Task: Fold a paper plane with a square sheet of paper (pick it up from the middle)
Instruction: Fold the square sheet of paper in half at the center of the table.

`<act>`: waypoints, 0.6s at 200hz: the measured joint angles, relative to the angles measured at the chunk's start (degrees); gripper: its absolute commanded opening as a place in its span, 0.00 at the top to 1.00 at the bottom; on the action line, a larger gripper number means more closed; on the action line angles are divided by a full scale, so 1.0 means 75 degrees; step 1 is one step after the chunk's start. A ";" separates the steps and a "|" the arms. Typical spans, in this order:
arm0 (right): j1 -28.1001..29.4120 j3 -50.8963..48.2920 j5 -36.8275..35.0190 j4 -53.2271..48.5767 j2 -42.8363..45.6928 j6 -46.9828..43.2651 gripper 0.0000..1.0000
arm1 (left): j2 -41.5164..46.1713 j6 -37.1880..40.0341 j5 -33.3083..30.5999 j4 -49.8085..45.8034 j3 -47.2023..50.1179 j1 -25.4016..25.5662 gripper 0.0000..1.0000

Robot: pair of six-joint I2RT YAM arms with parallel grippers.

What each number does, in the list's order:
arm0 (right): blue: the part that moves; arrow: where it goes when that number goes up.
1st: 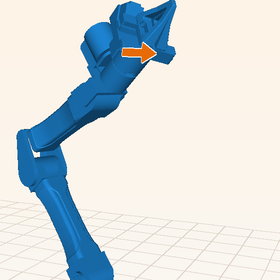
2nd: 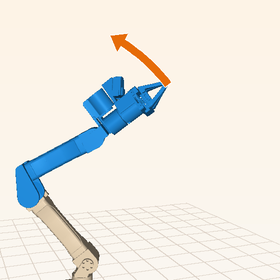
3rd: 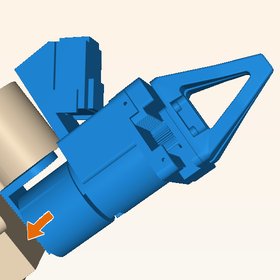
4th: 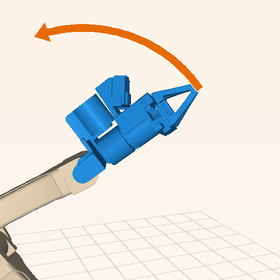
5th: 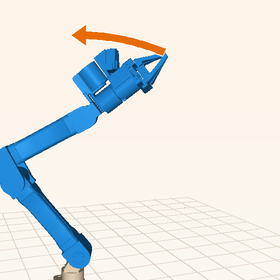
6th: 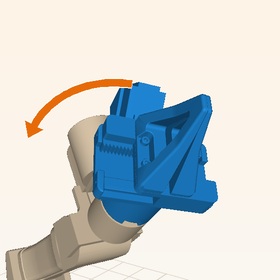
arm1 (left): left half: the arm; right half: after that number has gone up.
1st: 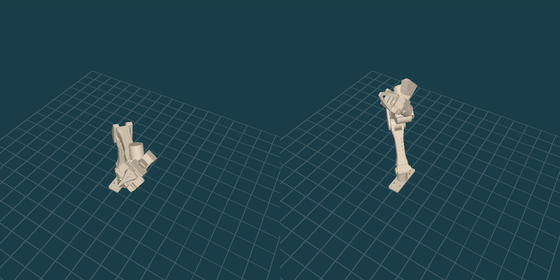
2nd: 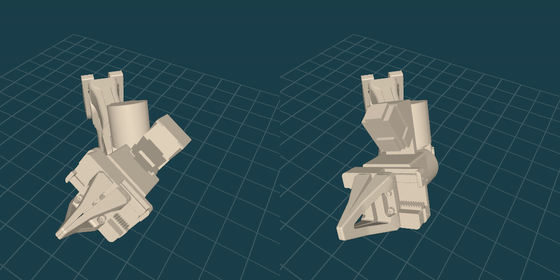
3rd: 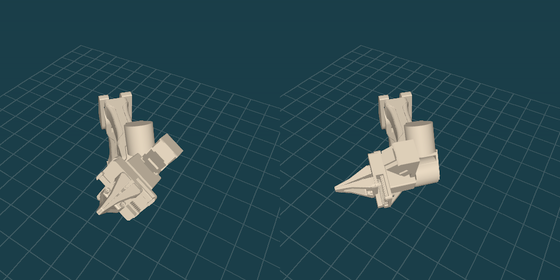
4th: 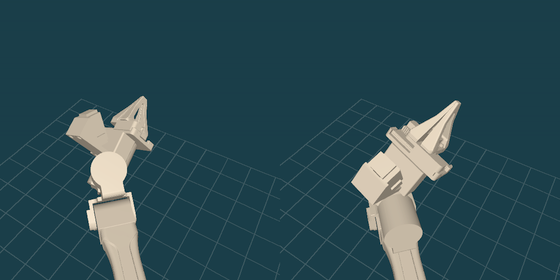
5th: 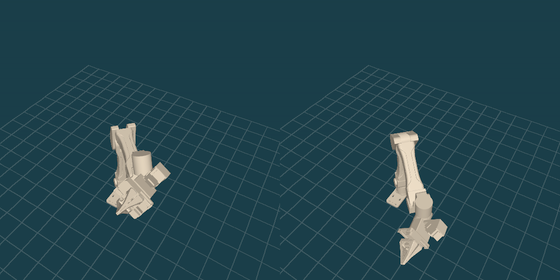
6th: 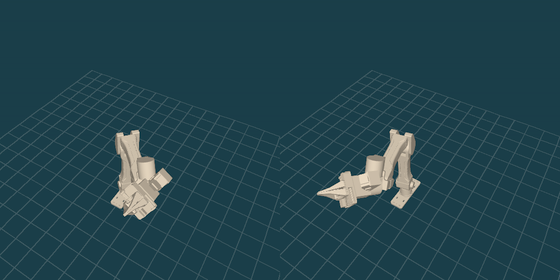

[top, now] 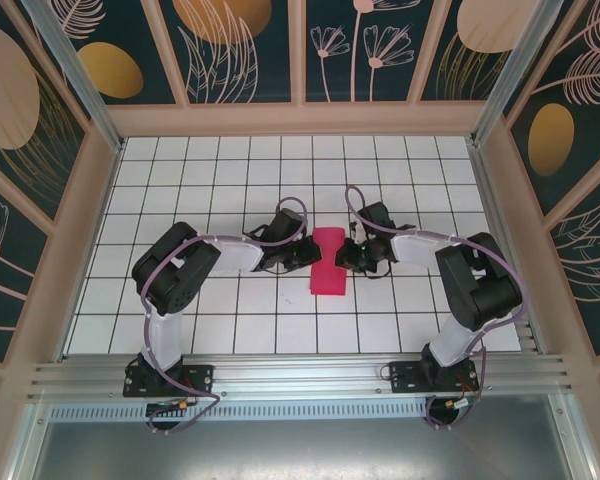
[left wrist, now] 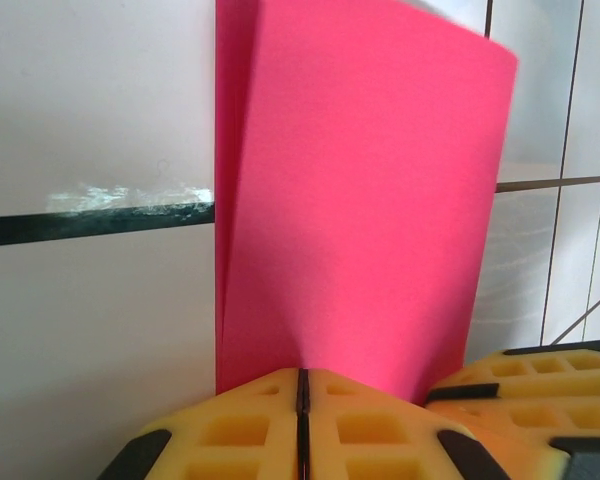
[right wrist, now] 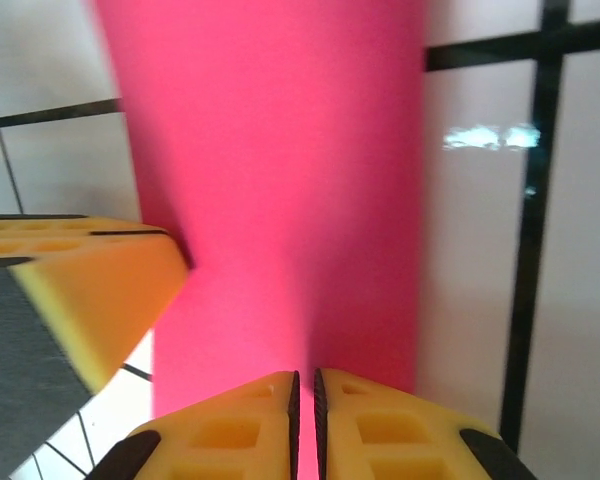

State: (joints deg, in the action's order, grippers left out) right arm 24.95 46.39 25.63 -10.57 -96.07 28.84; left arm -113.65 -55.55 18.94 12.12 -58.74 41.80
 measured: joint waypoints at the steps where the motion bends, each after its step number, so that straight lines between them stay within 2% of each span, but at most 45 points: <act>1: -0.0009 -0.0015 0.0000 0.0015 -0.0003 0.0003 0.83 | -0.0003 0.0000 0.0003 -0.0003 0.0000 0.0000 0.89; 80: -0.0201 -0.0306 0.0405 0.0460 0.0009 0.0003 0.79 | -0.0020 0.0058 0.0015 -0.0041 -0.0029 0.0000 0.89; 120: -0.0201 -0.0306 0.0673 0.0297 0.0775 0.0006 0.79 | -0.0020 0.0082 0.0015 -0.0041 -0.0029 0.0000 0.89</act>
State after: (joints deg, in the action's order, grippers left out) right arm 23.44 44.10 30.68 -8.34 -90.26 28.88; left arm -113.80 -54.94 19.05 11.81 -58.96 41.80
